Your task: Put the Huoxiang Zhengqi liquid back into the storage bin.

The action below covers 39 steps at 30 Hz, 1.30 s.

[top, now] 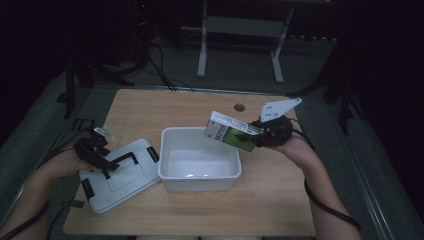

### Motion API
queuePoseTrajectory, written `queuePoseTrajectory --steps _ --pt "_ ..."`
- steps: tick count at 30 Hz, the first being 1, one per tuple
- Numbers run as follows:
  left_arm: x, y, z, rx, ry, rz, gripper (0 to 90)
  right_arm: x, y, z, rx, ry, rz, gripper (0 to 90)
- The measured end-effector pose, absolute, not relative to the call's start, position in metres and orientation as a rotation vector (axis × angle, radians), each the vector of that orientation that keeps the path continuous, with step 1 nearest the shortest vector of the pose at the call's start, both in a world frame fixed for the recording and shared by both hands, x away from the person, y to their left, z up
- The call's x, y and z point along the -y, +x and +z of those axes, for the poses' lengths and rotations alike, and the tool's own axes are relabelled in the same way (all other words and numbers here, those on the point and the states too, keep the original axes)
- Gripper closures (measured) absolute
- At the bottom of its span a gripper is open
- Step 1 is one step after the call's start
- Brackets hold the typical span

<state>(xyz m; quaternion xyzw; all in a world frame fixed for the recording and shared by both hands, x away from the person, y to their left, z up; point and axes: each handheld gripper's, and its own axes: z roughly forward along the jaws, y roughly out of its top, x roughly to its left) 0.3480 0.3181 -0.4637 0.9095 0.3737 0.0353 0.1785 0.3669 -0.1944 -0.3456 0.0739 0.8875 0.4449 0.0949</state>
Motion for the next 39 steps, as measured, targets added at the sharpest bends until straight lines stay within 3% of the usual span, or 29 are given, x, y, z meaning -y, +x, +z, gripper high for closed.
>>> queuePoseTrajectory --steps 10,28,39 --pt "-0.319 0.347 -0.464 -1.055 2.579 0.1 26.3 0.156 0.366 -0.367 -2.779 -0.011 1.289 64.6" --pt "-0.319 0.346 -0.464 -1.037 2.587 0.1 26.5 0.11 0.374 -0.434 -3.028 -0.062 1.055 64.5" --pt "-0.319 0.345 -0.464 -1.036 2.595 0.102 26.5 0.093 0.376 -0.452 -3.116 -0.087 0.849 64.0"
